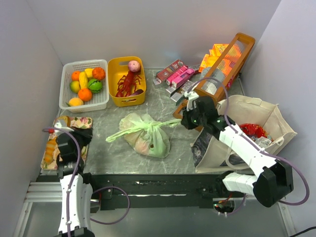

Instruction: Place the mixed food into the grocery bags and tie them

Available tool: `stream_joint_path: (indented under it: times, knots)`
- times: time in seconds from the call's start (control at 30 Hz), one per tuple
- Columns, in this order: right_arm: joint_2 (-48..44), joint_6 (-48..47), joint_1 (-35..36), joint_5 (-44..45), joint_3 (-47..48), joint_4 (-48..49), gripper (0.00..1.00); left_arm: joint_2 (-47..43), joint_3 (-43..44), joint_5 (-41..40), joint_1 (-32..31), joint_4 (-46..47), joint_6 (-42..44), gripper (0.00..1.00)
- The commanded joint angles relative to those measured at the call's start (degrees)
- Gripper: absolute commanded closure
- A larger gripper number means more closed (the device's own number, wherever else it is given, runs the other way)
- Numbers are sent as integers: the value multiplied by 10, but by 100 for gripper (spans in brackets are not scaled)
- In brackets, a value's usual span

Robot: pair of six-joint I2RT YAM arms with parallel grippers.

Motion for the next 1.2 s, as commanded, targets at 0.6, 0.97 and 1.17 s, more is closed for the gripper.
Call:
stream_joint_path:
  times: [0.6, 0.97, 1.17]
  knots:
    - [101, -166, 205, 20, 215, -13, 1, 214, 316, 6, -80, -81, 281, 6]
    - [327, -196, 244, 61, 324, -45, 1, 325, 360, -15, -176, -14, 299, 2]
    - [387, -192, 246, 50, 327, -43, 1, 343, 356, -42, -176, -17, 330, 1]
